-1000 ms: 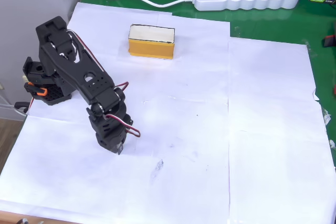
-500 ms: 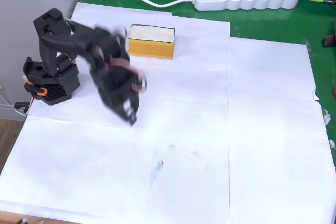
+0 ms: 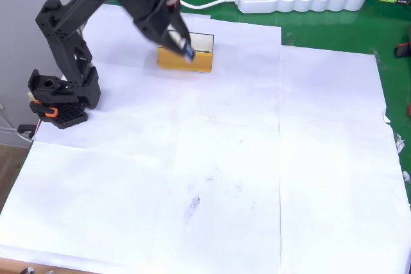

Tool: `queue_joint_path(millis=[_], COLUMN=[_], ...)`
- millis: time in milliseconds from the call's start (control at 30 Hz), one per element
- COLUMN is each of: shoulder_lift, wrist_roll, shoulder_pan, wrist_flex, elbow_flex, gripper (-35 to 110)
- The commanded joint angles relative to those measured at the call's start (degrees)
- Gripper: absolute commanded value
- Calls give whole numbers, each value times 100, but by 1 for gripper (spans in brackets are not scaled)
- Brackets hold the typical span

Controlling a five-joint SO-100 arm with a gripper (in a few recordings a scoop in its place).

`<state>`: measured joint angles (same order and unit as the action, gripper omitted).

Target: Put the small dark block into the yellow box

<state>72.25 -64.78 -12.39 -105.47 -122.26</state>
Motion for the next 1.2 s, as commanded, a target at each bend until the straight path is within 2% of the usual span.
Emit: queue_joint_path(millis=[0,200,633,1167], shoulder_lift=[-334,-176,721,1274], wrist_roll=[396,536,70,-62], shoulder_pan=[-1002,-1811,-1846,-2162], wrist_flex=[-290,888,2927,3243], elbow_flex=[229,1195,2514,2637], gripper=[0,0,0,4])
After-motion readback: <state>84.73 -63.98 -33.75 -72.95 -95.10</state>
